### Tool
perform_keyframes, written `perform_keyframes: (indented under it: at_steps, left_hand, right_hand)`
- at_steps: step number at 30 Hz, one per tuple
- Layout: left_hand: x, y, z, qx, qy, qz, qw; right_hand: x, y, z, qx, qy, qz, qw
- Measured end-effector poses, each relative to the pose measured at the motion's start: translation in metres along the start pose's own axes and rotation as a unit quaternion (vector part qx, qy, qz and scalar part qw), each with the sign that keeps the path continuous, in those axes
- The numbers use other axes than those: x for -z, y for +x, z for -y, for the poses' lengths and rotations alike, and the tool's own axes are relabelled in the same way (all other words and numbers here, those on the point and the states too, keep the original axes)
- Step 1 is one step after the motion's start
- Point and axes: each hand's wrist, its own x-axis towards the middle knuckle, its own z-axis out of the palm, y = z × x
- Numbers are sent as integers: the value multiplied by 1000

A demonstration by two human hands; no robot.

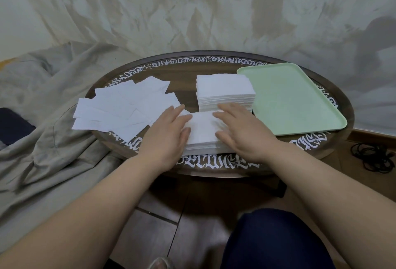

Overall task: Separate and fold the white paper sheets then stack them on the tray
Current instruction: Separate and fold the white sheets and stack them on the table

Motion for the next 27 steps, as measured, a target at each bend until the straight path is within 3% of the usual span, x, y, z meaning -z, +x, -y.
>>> perform_keyframes:
  at_steps: [3,8,13,18,23,27]
  left_hand:
    - [-12,12,3,-1,74,124,990]
    - [-27,10,16,28,91,181,979]
    - [-15,7,18,24,81,157,984]
    - [7,-4,39,68,53,95,992]
    - [23,-11,82,112,77,39,990]
    - [30,-14,116,136,102,44,984]
  right_hand:
    - [-15,2,-4,-55,-10,121,991]
    - [-25,-5,-6,-88,18,152,984]
    - [-7,-2,1,-83,-27,132,987]
    - [18,16,41,14,-34,51,998]
    - [8,64,94,34,-11,56,998]
    - [-6,109,117,10,-36,77,996]
